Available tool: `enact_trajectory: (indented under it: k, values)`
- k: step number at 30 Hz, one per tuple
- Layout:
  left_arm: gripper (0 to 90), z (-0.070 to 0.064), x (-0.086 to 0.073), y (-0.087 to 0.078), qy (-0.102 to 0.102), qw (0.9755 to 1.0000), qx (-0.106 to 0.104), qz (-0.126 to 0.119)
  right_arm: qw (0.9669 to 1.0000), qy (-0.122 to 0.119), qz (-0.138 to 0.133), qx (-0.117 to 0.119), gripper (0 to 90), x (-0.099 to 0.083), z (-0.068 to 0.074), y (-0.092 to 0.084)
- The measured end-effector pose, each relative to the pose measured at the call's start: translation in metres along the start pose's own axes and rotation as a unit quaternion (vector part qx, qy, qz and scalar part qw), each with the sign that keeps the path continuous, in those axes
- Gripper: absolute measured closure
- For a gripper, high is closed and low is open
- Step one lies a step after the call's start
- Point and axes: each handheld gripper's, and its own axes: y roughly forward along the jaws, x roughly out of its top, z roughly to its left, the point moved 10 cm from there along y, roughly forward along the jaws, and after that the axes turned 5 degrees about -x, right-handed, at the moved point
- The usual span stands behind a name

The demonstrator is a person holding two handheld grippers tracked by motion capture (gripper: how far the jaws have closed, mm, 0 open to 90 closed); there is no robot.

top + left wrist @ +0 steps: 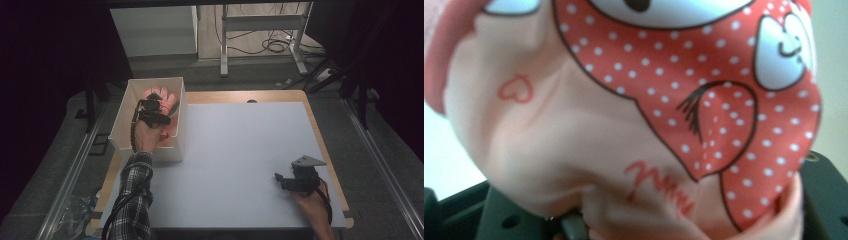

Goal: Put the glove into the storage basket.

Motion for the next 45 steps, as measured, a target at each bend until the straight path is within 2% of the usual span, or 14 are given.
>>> enact_trajectory:
  k: [8,11,14,23,29,33,38,45]
  values:
    - [34.7,-0.006,-0.001,0.014,-0.013,0.9996,0.002,0.025,1.0000,0.000,0.000,0.000,22.2,0.000,0.000,0.000]
    - [33.5,-0.009,-0.004,0.019,-0.013,0.9989,0.000,0.044,1.0000,0.000,0.000,0.000,22.2,0.000,0.000,0.000]
    - [31.6,-0.009,-0.008,0.025,-0.006,0.9977,0.011,0.066,1.0000,0.000,0.000,0.000,22.2,0.000,0.000,0.000]
    - [21.7,-0.012,-0.010,0.029,-0.015,0.9965,0.000,0.082,1.0000,0.000,0.000,0.000,22.2,0.000,0.000,0.000]
    - [14.0,-0.015,-0.008,0.027,-0.024,0.9966,-0.012,0.078,1.0000,0.000,0.000,0.000,22.2,0.000,0.000,0.000]
    - [10.5,-0.015,-0.009,0.024,-0.029,0.9968,-0.012,0.074,1.0000,0.000,0.000,0.000,22.2,0.000,0.000,0.000]
    - [7.6,-0.015,-0.008,0.020,-0.036,0.9976,-0.022,0.056,1.0000,0.000,0.000,0.000,22.2,0.000,0.000,0.000]
    - [7.1,-0.017,-0.006,0.011,-0.029,0.9983,-0.029,0.042,1.0000,-0.001,0.000,0.000,22.2,0.000,0.000,0.000]
